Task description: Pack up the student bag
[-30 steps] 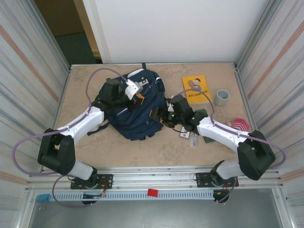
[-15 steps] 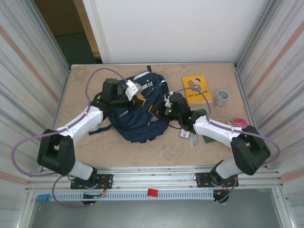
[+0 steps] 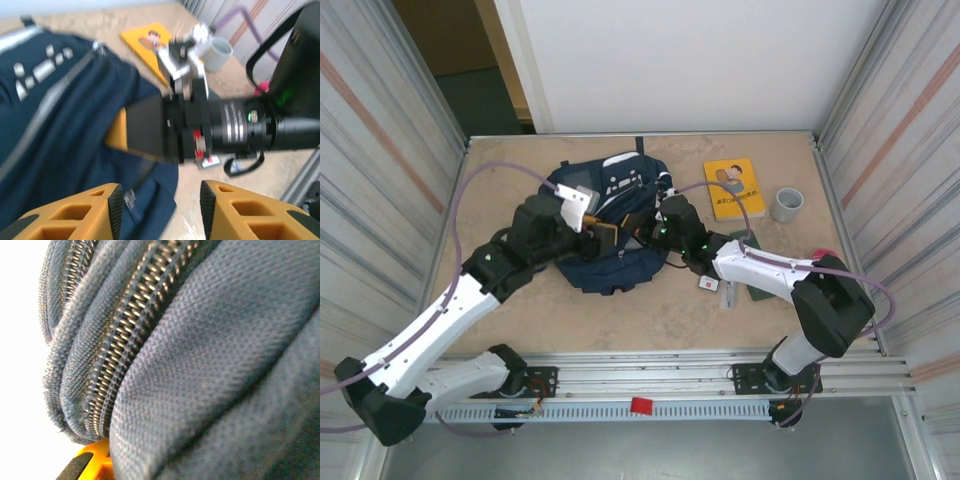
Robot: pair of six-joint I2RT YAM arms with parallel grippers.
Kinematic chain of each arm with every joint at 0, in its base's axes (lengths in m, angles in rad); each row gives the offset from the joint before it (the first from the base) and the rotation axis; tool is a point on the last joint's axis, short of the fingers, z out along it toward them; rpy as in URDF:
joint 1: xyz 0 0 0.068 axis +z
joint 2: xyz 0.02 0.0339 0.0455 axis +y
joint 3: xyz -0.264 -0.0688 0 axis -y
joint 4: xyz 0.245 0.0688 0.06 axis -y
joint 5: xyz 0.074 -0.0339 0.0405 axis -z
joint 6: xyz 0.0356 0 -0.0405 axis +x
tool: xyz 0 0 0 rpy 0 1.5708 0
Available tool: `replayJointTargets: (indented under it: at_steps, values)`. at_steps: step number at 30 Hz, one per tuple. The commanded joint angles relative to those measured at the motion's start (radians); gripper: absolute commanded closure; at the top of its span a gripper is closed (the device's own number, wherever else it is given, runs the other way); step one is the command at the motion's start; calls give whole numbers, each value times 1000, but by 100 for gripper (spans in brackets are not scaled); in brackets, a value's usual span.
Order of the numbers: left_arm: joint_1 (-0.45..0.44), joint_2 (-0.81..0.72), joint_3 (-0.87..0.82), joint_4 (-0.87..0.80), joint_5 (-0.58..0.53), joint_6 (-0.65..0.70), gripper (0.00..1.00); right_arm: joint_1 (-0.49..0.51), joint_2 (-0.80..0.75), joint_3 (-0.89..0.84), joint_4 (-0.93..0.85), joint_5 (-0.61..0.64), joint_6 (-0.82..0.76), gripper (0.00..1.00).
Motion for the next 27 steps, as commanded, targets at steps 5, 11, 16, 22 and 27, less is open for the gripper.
replayJointTargets:
  at_steps: [5,11,16,22,27]
  values:
    - [-63,45,-77,-172,-165,-305,53,25,0,69,91,64,18,100]
    - [-66,109,-56,-178,-149,-353,53,35,17,99,52,66,22,100]
    - [-70,124,-52,-184,-204,-392,53,41,24,102,59,68,44,100]
    - [-83,168,-31,-171,-254,-405,54,45,29,108,57,62,70,100]
    - [-92,210,-3,-160,-299,-399,54,49,25,109,61,59,82,100]
